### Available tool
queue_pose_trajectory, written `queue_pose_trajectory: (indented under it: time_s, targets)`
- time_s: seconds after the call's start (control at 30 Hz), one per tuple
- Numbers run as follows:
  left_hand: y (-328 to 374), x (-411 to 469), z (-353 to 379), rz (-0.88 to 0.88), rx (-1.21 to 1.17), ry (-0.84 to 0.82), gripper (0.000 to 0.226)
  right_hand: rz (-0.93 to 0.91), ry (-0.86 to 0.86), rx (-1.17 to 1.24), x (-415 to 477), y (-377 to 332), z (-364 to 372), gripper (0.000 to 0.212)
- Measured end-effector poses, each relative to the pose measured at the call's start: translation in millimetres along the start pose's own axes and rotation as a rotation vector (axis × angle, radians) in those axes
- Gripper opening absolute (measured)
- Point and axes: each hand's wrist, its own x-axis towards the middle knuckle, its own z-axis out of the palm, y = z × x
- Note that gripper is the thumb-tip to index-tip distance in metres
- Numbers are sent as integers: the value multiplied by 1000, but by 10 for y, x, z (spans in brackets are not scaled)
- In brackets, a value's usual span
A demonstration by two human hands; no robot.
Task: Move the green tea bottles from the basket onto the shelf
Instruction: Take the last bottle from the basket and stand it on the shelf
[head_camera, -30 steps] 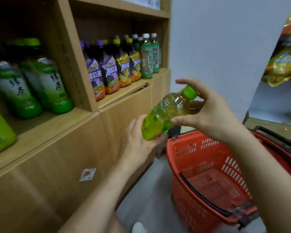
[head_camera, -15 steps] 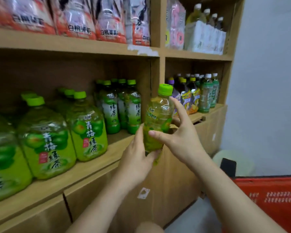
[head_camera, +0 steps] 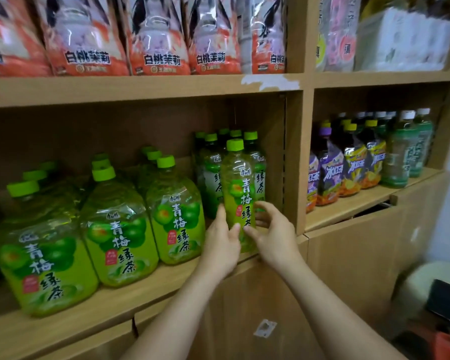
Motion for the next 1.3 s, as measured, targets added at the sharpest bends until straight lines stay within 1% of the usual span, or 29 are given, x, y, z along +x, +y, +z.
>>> queue_pose_trajectory:
  time_s: [0.07, 0.1, 0.2, 0.3, 0.37, 0.47, 0.53, 0.6, 0.7, 0.87, 1.03, 1.1, 1.13, 1.2, 1.27, 1.3]
  targets:
    - [-5, -32, 44, 67, 113, 131, 68, -13, 24, -16, 26, 73, 65, 45]
    - [-10, -21, 51, 91, 138, 169, 72, -27, 34, -26, 51, 94, 85, 39]
    - [-4, 127, 43, 99, 225, 202, 78, -62, 20, -72, 172, 126, 125, 29]
    - [67, 237, 68, 18, 336, 207, 79, -88, -43, -145, 297, 149, 147, 26]
    - [130, 269, 113, -22, 403, 213, 78, -105, -14, -194, 347, 177, 140, 38]
    - [203, 346, 169, -91, 443, 209, 86, -105, 31, -227, 392, 204, 93, 61]
    - [252, 398, 174, -152, 443, 201, 92, -82, -25, -235, 426, 222, 78, 71]
    - [271, 425, 180, -166, 455, 196, 98, -60, -98, -238, 454, 234, 89, 79]
    - [262, 430, 187, -150, 474, 185, 98, -73, -127, -249, 460, 248, 100, 83]
    - [256, 445, 202, -152, 480, 179, 101, -84, -134, -206, 464, 252, 38, 81]
    - [296, 401, 142, -159, 377, 147, 97, -36, -238, -141, 444, 235, -57, 84]
    - [341, 296, 82, -117, 339, 146, 91, -29, -229, -133, 407, 189, -82, 81]
    - [362, 205, 42, -69, 325, 146, 84, -51, -204, -131, 377, 158, -89, 78]
    - [385, -63, -86, 84, 301, 180, 70, -127, -162, -100, 279, 83, -80, 67]
    - [351, -363, -321, 234, 323, 290, 57, -185, -199, -44, 132, -20, -14, 58]
    - [292, -494, -482, 286, 373, 376, 53, -205, -245, -16, 54, -71, 52, 57]
